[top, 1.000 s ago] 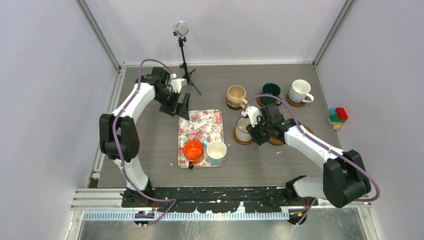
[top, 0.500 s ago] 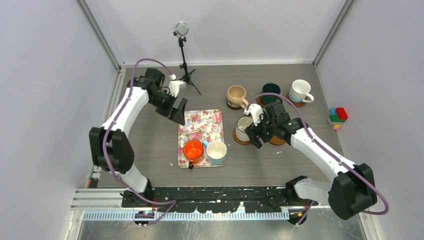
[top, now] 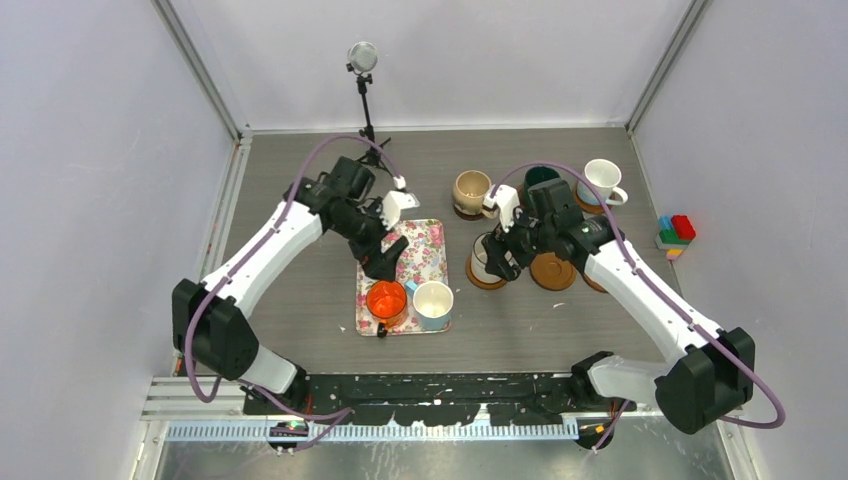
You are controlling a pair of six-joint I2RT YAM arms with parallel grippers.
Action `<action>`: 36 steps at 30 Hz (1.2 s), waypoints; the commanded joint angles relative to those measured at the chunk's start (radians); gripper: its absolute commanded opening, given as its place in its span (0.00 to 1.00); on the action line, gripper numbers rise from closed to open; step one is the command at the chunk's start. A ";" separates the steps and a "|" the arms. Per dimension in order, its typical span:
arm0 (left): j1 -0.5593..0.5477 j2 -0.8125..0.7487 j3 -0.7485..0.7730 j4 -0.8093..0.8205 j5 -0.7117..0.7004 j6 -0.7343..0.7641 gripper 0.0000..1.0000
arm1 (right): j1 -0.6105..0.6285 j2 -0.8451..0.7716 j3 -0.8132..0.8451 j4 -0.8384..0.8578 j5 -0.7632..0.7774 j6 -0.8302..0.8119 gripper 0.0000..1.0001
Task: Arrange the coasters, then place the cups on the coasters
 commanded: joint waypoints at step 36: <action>-0.163 -0.184 -0.188 0.038 -0.276 0.135 0.99 | -0.001 0.079 0.057 0.008 -0.109 0.062 0.78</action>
